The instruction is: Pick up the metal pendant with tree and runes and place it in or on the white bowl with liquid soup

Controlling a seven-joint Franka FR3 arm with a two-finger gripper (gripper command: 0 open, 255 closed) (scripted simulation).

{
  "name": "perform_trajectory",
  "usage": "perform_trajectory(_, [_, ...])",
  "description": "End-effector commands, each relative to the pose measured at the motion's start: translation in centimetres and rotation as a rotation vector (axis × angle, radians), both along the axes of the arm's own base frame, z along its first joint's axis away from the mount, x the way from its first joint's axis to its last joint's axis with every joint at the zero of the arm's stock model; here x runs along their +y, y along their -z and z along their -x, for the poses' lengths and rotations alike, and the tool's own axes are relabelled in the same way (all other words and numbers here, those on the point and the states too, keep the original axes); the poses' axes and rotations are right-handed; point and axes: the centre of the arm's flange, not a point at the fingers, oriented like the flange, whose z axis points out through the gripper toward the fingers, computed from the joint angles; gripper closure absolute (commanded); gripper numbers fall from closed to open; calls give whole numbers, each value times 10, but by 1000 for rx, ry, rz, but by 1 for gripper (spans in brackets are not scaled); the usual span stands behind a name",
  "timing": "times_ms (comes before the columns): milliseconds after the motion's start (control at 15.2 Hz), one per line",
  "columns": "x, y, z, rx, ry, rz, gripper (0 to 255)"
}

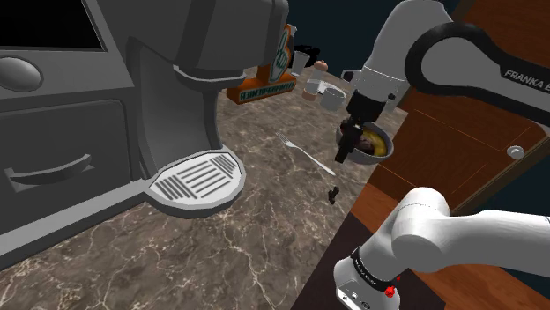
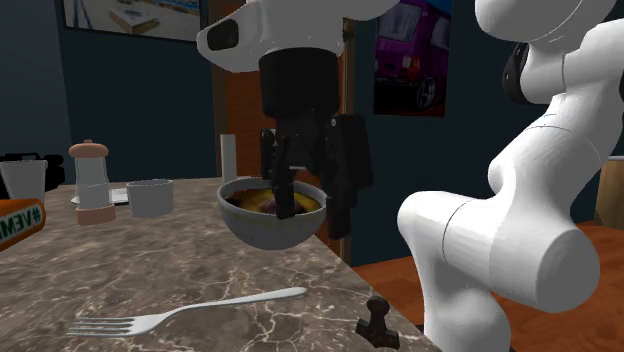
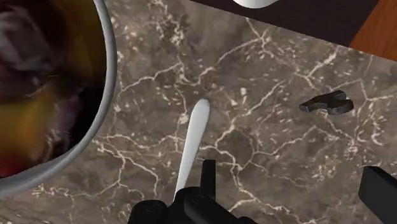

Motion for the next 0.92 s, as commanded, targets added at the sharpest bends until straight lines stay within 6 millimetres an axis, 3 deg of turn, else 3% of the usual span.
perform_trajectory(0, [14,15,12,-3,-222,-29,0])
perform_trajectory(264, [29,43,50,-8,-638,-84,0])
perform_trajectory(858, [33,83,55,-8,-652,-85,0])
